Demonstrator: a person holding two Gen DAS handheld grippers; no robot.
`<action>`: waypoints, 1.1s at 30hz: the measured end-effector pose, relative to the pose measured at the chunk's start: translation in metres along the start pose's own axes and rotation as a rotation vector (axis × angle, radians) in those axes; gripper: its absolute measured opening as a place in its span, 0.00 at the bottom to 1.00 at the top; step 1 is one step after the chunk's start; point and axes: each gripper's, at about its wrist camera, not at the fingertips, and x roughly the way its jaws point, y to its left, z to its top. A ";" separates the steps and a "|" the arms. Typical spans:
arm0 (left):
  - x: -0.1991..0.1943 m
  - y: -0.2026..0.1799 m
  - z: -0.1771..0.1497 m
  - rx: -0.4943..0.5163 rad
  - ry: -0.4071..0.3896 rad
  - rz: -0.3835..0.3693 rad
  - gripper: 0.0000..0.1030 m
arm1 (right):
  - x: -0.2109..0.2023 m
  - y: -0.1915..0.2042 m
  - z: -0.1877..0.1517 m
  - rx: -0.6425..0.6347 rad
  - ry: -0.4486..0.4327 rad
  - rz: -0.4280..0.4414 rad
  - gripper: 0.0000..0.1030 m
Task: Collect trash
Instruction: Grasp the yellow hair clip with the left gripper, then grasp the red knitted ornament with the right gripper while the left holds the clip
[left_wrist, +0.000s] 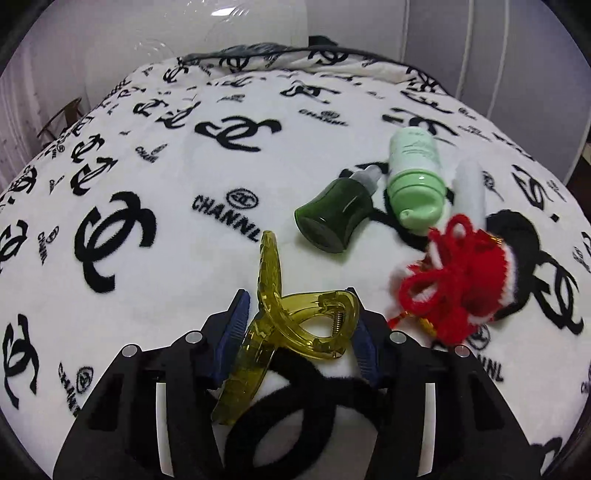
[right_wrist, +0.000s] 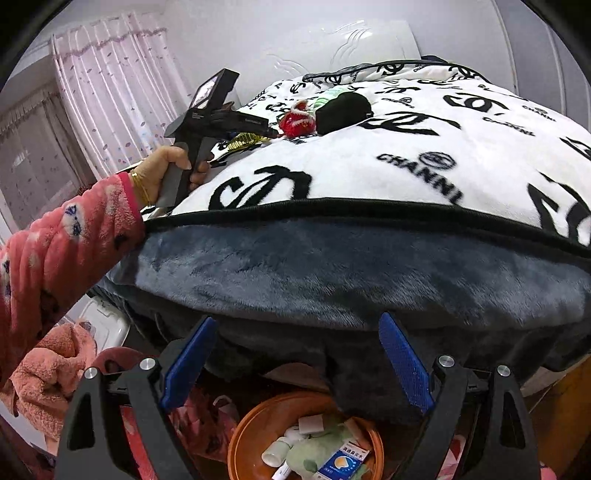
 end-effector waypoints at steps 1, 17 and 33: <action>-0.006 0.001 -0.002 -0.011 -0.020 -0.004 0.48 | 0.001 0.003 0.001 -0.005 0.001 0.004 0.85; -0.163 0.006 -0.095 -0.116 -0.243 -0.041 0.42 | 0.036 0.046 0.169 -0.209 -0.154 -0.069 0.85; -0.204 0.009 -0.158 -0.173 -0.215 -0.024 0.42 | 0.179 0.048 0.246 -0.208 0.082 -0.268 0.19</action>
